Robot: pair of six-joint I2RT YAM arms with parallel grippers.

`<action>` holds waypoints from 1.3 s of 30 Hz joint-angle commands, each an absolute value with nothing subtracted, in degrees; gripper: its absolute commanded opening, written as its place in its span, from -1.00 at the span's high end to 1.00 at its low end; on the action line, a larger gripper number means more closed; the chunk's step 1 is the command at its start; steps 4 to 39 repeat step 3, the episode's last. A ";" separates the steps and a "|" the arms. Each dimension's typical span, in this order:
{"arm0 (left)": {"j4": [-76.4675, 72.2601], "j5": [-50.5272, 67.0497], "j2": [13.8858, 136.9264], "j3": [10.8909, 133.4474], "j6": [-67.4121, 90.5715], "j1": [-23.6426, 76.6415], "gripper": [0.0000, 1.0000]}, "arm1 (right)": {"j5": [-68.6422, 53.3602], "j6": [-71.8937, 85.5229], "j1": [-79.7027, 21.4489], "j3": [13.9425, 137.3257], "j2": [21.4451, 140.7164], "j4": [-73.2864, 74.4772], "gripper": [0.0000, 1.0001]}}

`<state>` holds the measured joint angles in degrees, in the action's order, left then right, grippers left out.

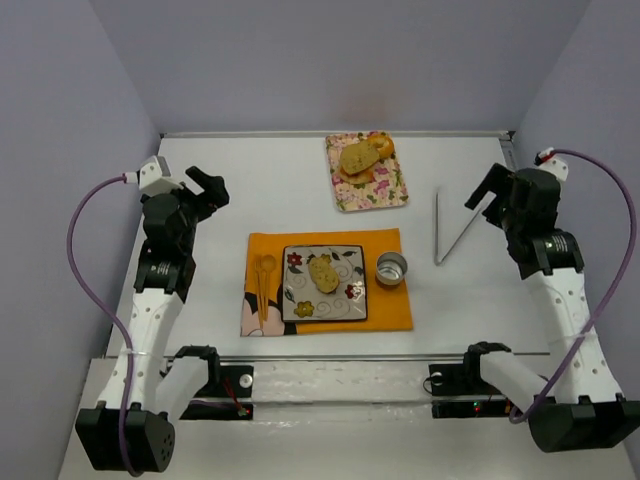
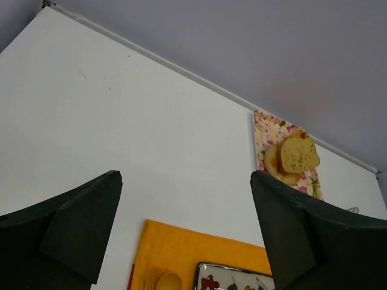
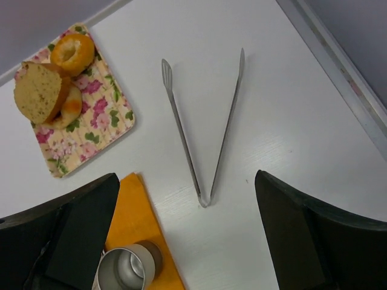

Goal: Place the bread

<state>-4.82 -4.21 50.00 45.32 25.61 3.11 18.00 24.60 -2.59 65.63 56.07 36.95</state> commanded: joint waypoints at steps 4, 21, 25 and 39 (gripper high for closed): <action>-6.50 -4.92 49.83 45.00 25.66 2.90 -0.98 | 19.77 25.66 -2.11 61.78 55.02 34.72 -1.00; -6.50 -4.92 49.83 45.00 25.66 2.90 -0.98 | 19.77 25.66 -2.11 61.78 55.02 34.72 -1.00; -6.50 -4.92 49.83 45.00 25.66 2.90 -0.98 | 19.77 25.66 -2.11 61.78 55.02 34.72 -1.00; -6.50 -4.92 49.83 45.00 25.66 2.90 -0.98 | 19.77 25.66 -2.11 61.78 55.02 34.72 -1.00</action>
